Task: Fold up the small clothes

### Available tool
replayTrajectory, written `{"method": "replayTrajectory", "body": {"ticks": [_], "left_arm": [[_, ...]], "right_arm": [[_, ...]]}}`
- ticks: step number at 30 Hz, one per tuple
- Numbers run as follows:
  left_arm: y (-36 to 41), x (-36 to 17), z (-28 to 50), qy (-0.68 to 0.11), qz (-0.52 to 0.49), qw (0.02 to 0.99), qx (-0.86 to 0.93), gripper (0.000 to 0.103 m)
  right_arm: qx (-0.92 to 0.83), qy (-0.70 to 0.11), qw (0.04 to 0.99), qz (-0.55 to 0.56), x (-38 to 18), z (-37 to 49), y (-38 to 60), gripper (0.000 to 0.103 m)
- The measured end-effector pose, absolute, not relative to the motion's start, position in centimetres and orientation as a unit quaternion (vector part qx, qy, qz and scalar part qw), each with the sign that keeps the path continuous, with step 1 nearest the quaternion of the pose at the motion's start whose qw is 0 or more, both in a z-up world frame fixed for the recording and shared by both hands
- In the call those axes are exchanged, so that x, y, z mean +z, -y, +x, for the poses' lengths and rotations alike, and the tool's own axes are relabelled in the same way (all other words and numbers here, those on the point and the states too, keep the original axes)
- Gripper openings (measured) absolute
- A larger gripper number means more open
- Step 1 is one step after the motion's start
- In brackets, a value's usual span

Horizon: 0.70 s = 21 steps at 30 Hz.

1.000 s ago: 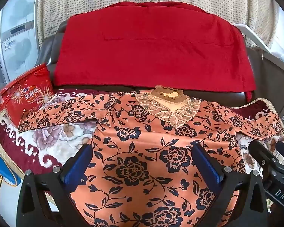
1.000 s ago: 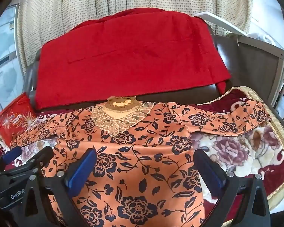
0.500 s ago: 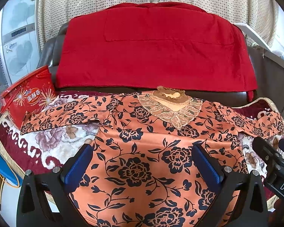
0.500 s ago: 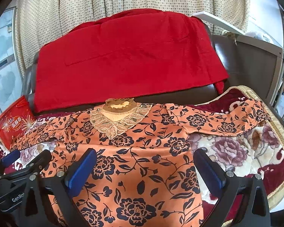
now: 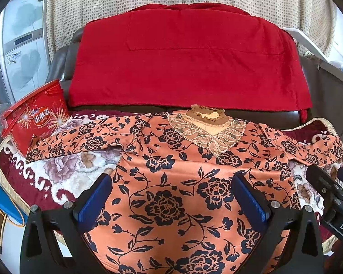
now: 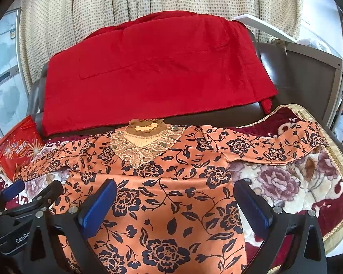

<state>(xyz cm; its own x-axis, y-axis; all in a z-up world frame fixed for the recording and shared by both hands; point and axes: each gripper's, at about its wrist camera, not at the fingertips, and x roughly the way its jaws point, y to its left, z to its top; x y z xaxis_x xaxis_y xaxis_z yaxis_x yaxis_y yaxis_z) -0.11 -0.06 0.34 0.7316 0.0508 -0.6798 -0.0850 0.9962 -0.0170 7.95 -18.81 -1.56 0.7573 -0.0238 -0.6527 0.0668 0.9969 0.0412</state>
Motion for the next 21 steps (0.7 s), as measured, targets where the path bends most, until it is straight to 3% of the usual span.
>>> {"method": "replayTrajectory", "body": {"ticks": [11,17,21], "left_arm": [[-0.4,-2.6,1.7,-0.387,-0.050,0.920,0.023,0.103],[-1.8,-7.4,3.5,-0.422,-0.067,0.904,0.004,0.103],[-3.2,-10.1,4.3,-0.435,-0.068,0.898,0.016,0.103]], "right_arm": [[-0.010,-0.344,0.936,0.075,-2.7,8.3,22.2,0.103],[0.041,-0.290,0.916,0.274,-5.0,8.8,35.0,0.103],[-0.033,-0.244,0.868,0.431,-8.1,10.2,49.4,0.099]]}}
